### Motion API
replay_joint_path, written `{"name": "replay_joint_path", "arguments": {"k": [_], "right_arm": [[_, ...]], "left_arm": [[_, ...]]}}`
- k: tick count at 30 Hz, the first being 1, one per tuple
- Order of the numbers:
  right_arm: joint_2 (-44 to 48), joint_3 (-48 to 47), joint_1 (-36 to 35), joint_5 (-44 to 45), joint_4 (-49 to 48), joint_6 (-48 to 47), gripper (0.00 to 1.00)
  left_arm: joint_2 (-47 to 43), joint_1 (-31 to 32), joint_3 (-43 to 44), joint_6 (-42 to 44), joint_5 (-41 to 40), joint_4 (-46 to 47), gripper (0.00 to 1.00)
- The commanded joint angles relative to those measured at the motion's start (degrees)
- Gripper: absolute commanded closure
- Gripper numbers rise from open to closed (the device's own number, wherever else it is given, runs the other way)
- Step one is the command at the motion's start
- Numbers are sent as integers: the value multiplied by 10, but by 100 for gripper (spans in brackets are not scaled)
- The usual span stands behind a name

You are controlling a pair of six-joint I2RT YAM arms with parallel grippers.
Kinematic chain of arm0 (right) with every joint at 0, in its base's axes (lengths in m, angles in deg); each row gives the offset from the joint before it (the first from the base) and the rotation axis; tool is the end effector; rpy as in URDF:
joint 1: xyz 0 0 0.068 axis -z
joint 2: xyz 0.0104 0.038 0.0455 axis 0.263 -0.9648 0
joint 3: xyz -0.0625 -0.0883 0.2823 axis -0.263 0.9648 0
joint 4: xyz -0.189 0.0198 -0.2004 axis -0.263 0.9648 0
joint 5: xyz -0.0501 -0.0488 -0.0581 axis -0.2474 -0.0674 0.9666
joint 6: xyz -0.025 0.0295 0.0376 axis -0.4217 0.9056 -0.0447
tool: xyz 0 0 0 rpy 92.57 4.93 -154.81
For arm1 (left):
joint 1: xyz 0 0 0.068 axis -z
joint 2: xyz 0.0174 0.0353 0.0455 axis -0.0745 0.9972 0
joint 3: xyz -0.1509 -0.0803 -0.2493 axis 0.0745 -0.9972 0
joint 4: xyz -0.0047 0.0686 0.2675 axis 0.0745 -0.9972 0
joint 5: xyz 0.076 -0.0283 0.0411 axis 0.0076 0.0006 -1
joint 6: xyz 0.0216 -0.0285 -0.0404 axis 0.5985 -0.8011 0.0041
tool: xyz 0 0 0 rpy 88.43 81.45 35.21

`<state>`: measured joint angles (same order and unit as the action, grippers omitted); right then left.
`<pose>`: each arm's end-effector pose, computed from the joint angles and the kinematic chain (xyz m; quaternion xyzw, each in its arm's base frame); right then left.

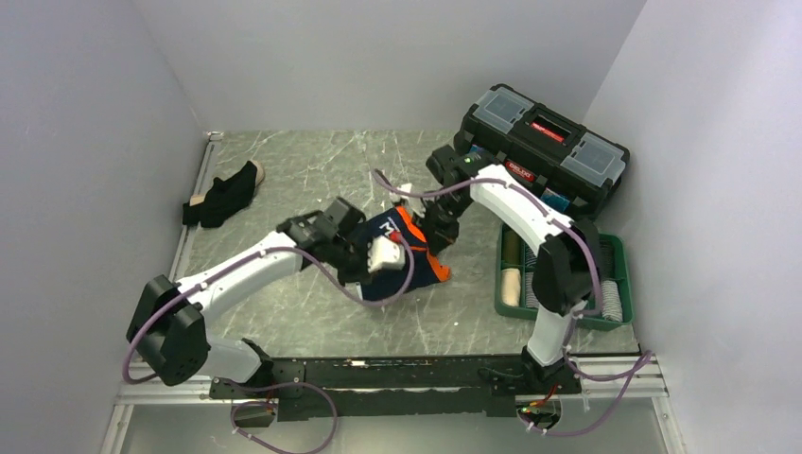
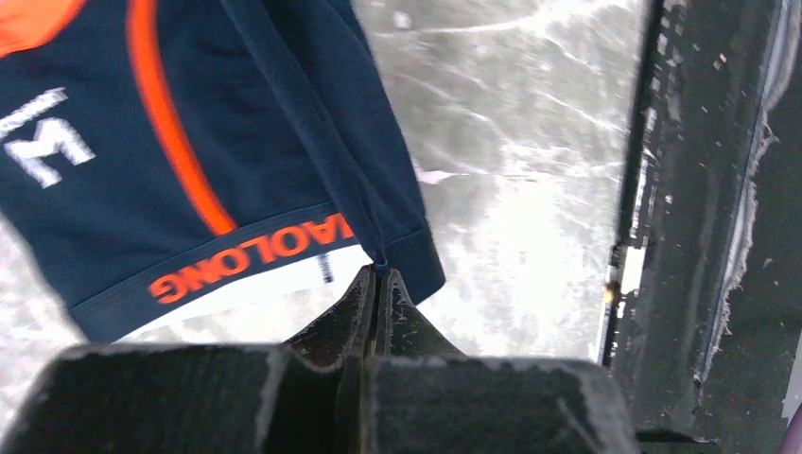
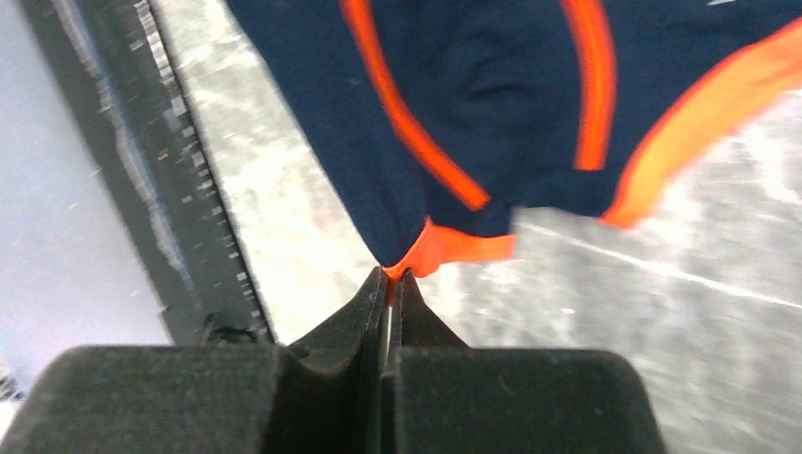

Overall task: Roll the underwear
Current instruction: Fold the underwear at the center of the board.

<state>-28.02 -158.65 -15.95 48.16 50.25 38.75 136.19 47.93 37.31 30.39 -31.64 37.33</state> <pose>0.2946 0.2004 0.2942 -0.5798 0.7662 0.2685 0.0684 0.1887 -0.2016 0.2672 0.6627 0.6744 -0.2273 0.2332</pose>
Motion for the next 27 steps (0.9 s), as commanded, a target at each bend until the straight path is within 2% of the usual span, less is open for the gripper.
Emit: {"name": "replay_joint_path", "arguments": {"k": [1, 6, 10, 12, 18, 27], "right_arm": [[-84, -129, 16, 69, 34, 6, 100], [-223, -301, 27, 113, 48, 18, 100], [-325, -430, 29, 133, 38, 39, 100], [-366, -461, 28, 142, 22, 46, 100], [-383, -422, 27, 148, -76, 59, 100], [-372, -393, 26, 162, -151, 67, 100]], "left_arm": [[34, -91, 78, 35, 80, -66, 100], [146, -195, 179, 60, 104, -112, 100], [241, -245, 252, 56, 106, -119, 100], [280, -259, 281, 50, 103, -114, 100], [353, -274, 301, 16, 84, -82, 100], [360, -278, 290, -24, 57, -30, 100]]}}
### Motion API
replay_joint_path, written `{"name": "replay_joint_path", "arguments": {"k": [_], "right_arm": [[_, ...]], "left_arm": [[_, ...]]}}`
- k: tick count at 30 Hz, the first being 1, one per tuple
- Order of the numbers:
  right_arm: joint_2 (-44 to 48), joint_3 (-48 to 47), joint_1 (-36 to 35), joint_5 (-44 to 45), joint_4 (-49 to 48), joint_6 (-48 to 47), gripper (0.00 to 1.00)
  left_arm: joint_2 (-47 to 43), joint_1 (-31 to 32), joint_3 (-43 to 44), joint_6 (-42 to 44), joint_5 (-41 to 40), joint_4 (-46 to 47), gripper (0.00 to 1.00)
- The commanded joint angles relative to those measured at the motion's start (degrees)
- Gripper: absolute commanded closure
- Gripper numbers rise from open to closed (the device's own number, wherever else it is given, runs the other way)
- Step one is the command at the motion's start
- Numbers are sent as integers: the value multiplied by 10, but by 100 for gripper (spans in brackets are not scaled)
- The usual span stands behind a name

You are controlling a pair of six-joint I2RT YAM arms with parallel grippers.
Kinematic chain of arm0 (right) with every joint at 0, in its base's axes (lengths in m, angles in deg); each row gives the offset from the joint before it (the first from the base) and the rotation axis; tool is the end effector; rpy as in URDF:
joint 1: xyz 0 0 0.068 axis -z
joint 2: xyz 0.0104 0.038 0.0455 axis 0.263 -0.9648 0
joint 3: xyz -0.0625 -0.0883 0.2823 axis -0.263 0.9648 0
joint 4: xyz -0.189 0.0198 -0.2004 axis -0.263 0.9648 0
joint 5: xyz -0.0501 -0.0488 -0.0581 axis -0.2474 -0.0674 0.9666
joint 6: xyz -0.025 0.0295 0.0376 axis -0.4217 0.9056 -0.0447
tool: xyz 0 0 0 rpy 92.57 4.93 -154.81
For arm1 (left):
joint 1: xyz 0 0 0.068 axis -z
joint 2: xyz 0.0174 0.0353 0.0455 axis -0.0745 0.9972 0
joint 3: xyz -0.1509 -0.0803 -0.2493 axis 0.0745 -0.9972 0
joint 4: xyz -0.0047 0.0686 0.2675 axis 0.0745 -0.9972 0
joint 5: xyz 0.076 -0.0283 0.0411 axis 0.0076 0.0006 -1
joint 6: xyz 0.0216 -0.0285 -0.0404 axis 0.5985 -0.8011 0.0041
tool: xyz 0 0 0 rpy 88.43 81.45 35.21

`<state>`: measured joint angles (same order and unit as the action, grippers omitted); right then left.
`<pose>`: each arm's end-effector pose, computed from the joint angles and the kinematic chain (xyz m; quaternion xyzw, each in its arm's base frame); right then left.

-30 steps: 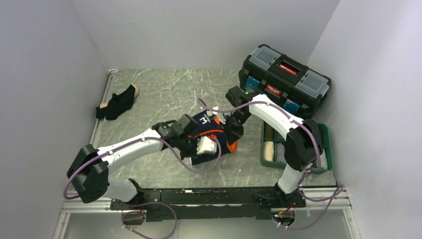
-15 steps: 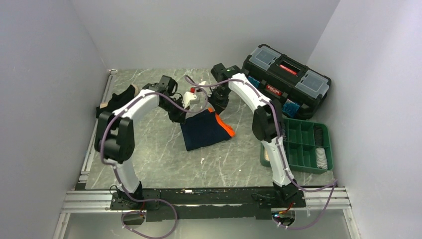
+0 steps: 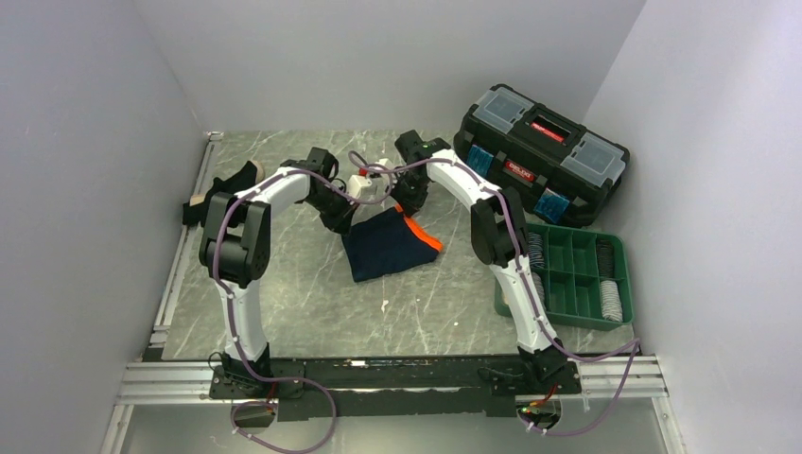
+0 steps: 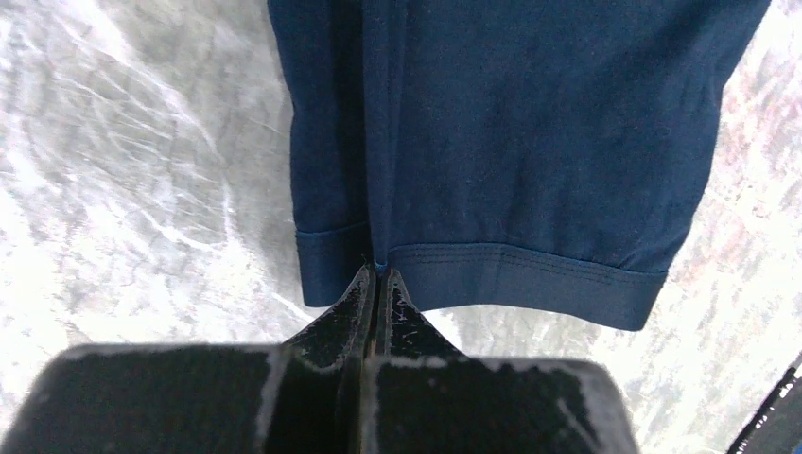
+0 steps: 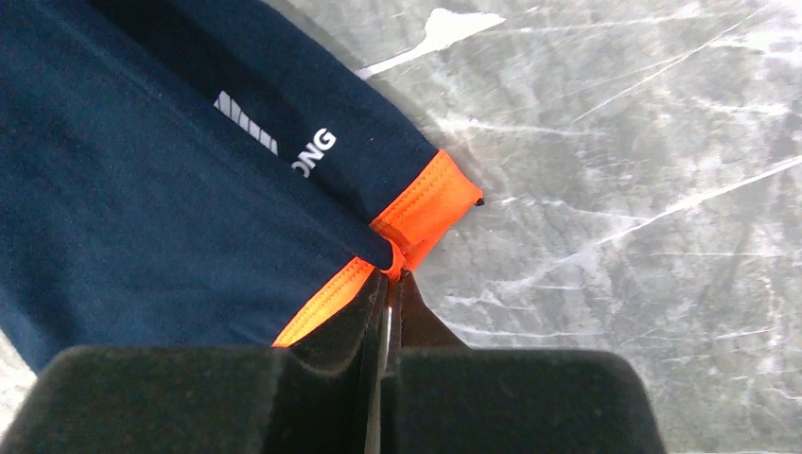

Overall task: Roll the underwear
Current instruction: Fold the underwear at the center of the board.

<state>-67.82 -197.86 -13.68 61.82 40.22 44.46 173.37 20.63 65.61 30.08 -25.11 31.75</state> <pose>0.4712 0.2732 0.1864 -0.5415 0.8163 0.1484 0.1353 0.4045 -0.1387 0.1964 0.4682 0.8304 -0.2488 0.1710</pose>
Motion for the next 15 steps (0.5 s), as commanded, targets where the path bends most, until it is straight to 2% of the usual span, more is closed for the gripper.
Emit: {"name": "replay_joint_path", "arguments": {"k": [1, 15], "right_arm": [[27, -3, 3, 29, -52, 11, 100], [53, -27, -1, 41, -22, 2, 100]], "left_arm": [[-14, -5, 6, -23, -8, 29, 100], [-25, -11, 4, -30, -17, 30, 100]]}}
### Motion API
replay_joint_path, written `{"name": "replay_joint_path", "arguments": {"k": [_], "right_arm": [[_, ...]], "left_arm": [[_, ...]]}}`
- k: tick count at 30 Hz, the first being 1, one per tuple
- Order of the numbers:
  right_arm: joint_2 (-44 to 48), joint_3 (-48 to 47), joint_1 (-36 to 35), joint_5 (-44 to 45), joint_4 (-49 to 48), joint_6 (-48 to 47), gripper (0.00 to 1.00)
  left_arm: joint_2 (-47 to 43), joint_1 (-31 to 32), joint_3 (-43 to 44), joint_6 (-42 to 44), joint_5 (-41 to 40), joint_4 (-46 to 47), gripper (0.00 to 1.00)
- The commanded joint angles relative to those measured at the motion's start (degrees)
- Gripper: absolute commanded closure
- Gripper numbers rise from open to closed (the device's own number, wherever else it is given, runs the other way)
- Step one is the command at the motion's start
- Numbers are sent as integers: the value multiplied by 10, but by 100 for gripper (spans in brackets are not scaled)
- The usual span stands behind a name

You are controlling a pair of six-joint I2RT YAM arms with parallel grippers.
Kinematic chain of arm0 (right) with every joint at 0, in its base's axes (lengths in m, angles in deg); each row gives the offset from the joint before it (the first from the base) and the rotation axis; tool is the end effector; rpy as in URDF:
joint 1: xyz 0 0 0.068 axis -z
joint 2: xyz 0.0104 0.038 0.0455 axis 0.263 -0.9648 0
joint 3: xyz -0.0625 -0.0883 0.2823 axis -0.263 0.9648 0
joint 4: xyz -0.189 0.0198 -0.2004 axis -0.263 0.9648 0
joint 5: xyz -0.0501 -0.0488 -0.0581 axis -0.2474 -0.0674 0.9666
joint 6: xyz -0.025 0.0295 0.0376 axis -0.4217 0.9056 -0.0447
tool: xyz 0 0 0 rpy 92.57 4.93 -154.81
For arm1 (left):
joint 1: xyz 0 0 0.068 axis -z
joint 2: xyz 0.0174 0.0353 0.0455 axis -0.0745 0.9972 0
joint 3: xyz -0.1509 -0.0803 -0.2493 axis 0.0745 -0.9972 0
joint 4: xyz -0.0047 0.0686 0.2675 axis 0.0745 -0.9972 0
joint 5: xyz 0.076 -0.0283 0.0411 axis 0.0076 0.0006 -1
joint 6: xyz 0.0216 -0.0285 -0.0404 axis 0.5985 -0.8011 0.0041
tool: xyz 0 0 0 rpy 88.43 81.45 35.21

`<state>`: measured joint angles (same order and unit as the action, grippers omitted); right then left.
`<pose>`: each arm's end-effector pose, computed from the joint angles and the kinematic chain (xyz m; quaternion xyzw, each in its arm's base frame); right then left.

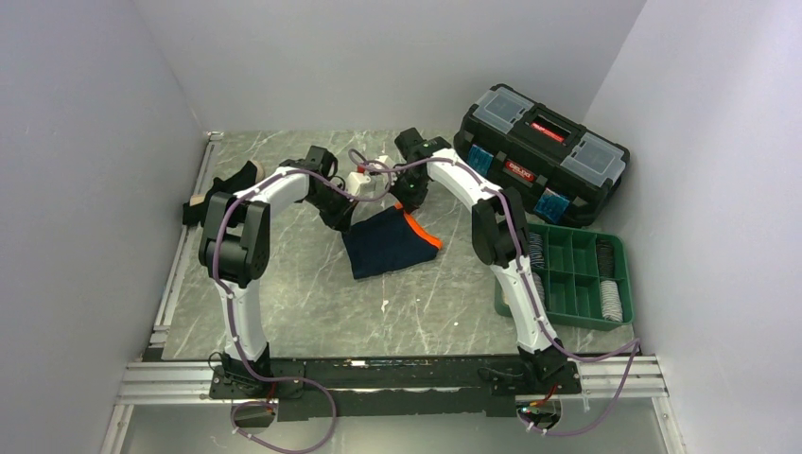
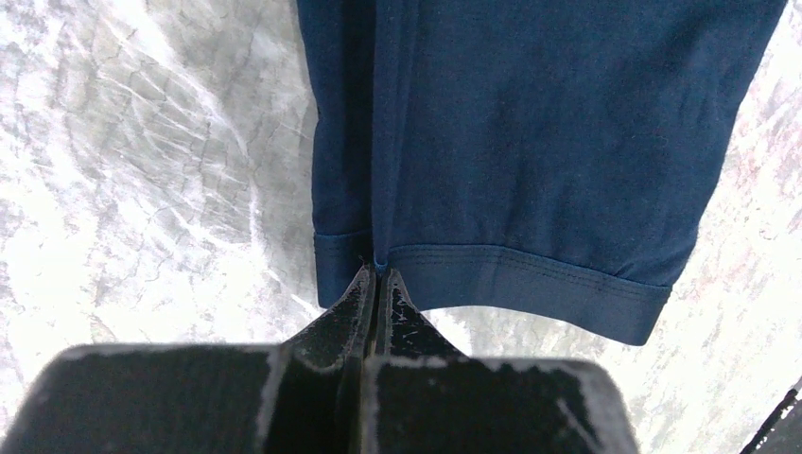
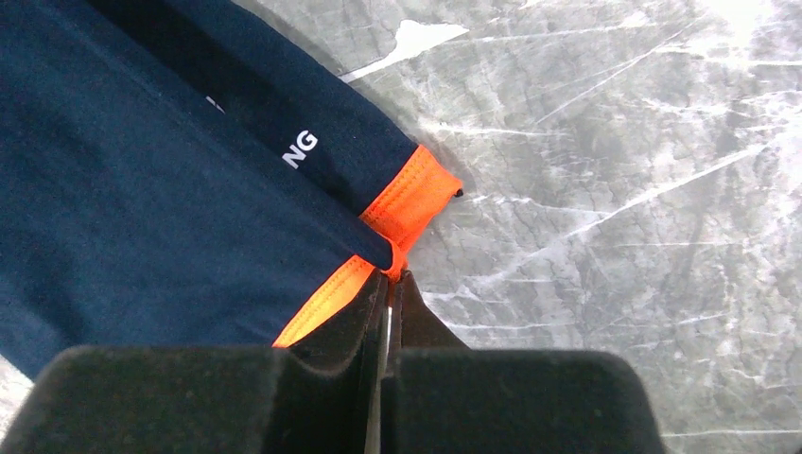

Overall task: Roll the underwear
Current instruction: Fold the underwear at the center of the board.

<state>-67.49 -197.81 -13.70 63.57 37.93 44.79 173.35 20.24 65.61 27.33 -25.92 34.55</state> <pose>0.4748 0.2742 0.1900 -0.5399 0.8165 0.1321 0.1562 0.4103 -0.1369 0.1977 0.4499 0.8393 -0.2407 0.1878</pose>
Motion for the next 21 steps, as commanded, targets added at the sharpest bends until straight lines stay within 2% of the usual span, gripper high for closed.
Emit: {"name": "replay_joint_path", "arguments": {"k": [1, 12, 17, 21], "right_arm": [[49, -31, -3, 24, 3, -1, 100], [23, -58, -22, 62, -7, -2, 100], [15, -47, -22, 72, -17, 4, 87], [22, -34, -22, 78, -29, 12, 73]], "left_arm": [[-24, -7, 6, -3, -10, 1, 100], [-12, -12, 9, -12, -29, 9, 100], [-5, -12, 10, -23, -40, 24, 100], [2, -13, 17, -30, -46, 28, 90]]}}
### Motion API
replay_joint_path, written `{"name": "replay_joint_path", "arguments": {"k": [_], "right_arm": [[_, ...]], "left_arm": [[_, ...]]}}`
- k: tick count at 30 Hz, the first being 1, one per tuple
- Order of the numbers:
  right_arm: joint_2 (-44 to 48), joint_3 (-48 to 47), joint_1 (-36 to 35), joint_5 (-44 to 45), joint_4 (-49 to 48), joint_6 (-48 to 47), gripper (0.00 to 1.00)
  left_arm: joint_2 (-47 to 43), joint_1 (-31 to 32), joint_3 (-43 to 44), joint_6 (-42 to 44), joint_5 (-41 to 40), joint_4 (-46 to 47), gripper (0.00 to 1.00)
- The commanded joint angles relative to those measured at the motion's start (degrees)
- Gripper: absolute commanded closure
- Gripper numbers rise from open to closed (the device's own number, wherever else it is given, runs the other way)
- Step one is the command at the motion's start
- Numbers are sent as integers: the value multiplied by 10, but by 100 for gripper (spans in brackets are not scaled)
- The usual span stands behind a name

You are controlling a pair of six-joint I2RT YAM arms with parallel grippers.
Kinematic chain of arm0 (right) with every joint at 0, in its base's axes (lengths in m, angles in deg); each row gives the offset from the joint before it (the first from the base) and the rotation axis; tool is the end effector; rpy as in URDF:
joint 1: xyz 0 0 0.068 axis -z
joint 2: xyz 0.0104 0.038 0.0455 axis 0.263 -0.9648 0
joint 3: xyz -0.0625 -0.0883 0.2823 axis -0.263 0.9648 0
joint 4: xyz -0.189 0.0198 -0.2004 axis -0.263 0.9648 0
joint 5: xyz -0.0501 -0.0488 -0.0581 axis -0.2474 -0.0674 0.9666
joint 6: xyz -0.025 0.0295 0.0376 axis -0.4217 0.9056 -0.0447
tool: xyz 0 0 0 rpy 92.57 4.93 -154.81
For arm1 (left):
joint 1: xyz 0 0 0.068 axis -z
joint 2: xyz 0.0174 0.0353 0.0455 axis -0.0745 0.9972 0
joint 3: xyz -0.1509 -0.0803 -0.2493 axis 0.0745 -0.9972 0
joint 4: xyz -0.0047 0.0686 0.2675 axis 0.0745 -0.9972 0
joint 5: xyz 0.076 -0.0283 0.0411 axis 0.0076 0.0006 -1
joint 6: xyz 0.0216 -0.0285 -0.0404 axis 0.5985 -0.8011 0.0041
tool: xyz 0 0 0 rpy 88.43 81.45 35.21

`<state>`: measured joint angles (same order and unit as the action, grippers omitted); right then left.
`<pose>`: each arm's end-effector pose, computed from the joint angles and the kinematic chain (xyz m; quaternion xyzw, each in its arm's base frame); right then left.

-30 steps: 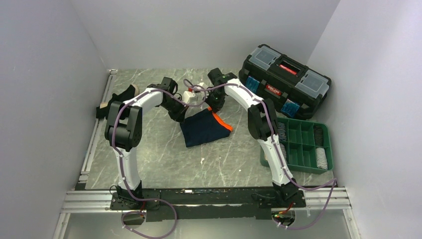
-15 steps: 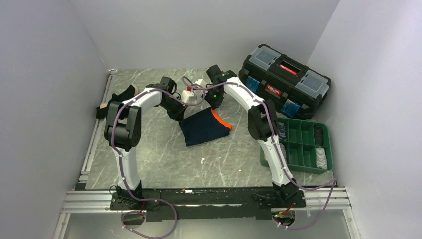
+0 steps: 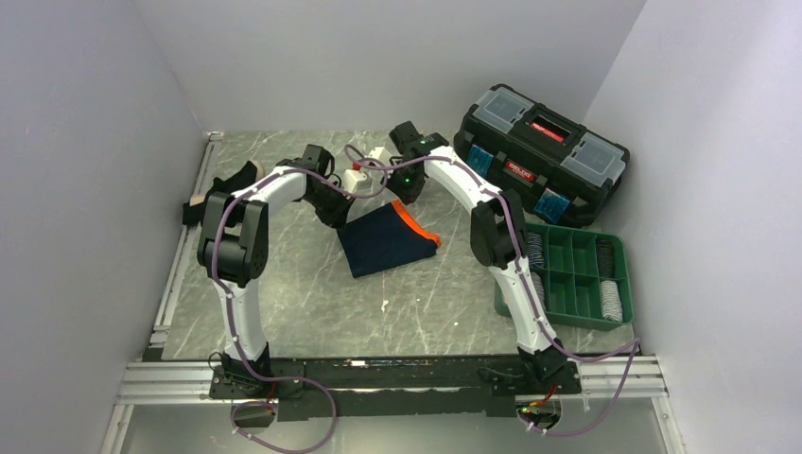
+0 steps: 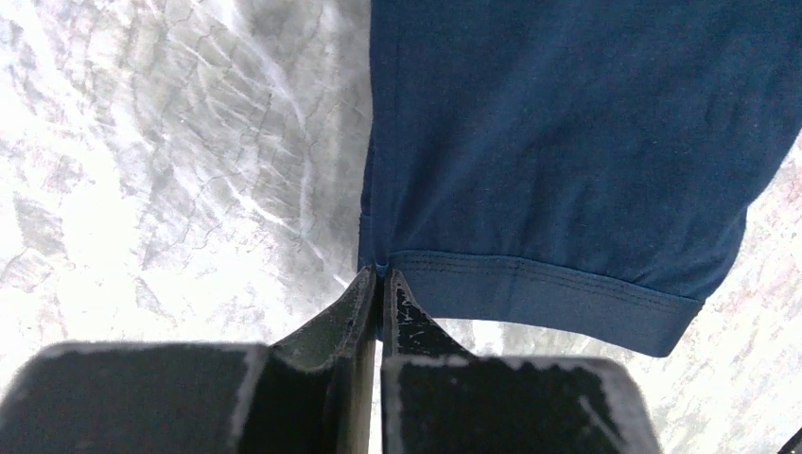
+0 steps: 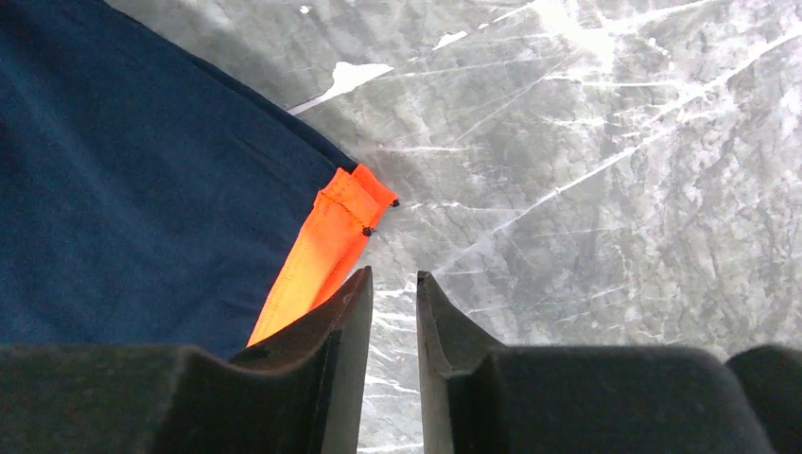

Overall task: Roll the underwear
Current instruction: Fold the underwear at the center of the board.

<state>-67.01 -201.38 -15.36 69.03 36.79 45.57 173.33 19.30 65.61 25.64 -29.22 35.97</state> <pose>0.4750 0.2890 0.2134 -0.5426 0.8120 0.0863 0.1969 0.4156 -0.1291 0.1977 0.4317 0.8548 -0.2122 0.1947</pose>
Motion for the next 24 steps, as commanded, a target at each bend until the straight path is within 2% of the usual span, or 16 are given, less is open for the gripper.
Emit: {"name": "replay_joint_path", "arguments": {"k": [1, 3, 5, 14, 20, 22, 24], "right_arm": [[22, 4, -5, 24, -19, 6, 67], [34, 13, -5, 25, -25, 13, 57], [51, 25, -4, 27, -34, 18, 53], [151, 107, -1, 12, -43, 44, 43], [218, 184, 19, -16, -49, 78, 41], [236, 205, 30, -54, -44, 88, 40], [253, 230, 41, -116, -37, 92, 40]], "left_arm": [[4, -3, 21, -14, -15, 12, 89], [4, -3, 20, -19, -21, 16, 86], [-3, -3, 13, -28, -28, 30, 81], [-27, -5, 24, -80, -61, 69, 33], [-95, -20, -27, -115, -62, 123, 6], [-126, -31, -51, -123, -48, 136, 1], [-159, -43, -77, -124, -10, 143, 0]]}}
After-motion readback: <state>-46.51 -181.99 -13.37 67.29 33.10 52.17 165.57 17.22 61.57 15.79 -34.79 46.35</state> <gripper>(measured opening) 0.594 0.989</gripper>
